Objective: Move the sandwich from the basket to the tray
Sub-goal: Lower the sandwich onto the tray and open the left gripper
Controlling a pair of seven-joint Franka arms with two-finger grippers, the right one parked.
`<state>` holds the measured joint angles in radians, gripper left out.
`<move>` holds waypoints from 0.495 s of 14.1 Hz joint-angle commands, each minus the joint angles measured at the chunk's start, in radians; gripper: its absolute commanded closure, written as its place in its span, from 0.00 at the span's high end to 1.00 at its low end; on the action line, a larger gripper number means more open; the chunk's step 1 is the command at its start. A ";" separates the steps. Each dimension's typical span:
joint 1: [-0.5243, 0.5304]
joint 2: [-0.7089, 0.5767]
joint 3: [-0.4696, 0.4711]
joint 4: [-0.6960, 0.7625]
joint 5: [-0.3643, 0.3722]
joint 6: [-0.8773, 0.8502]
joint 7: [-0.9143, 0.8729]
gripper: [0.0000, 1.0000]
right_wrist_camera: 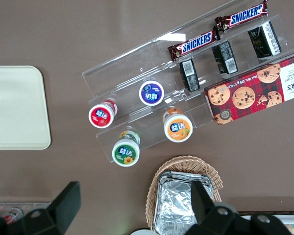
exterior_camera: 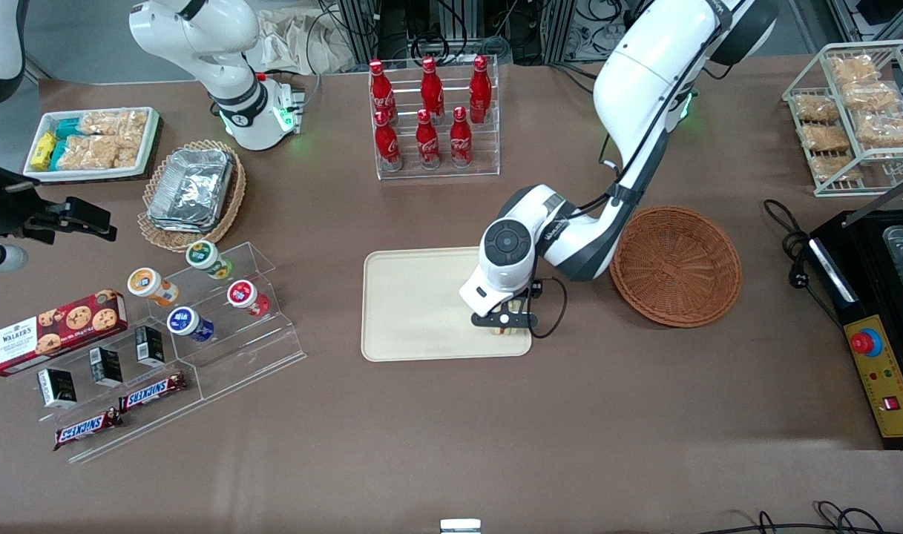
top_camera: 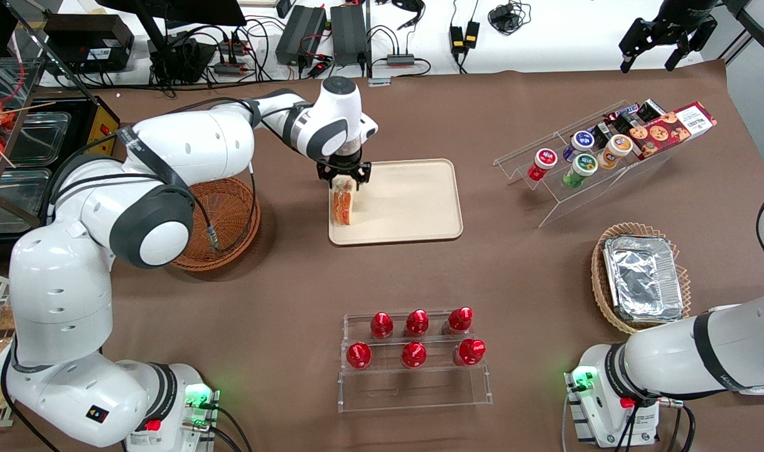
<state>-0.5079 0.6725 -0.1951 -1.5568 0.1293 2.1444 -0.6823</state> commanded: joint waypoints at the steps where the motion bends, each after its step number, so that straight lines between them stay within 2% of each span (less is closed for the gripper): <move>1: 0.015 -0.083 0.005 0.020 -0.002 -0.101 -0.011 1.00; 4: 0.054 -0.155 0.006 0.104 -0.007 -0.272 -0.010 1.00; 7: 0.140 -0.264 0.005 0.113 -0.056 -0.357 -0.002 1.00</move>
<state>-0.4202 0.4834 -0.1835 -1.4280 0.1051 1.8266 -0.6834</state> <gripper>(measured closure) 0.000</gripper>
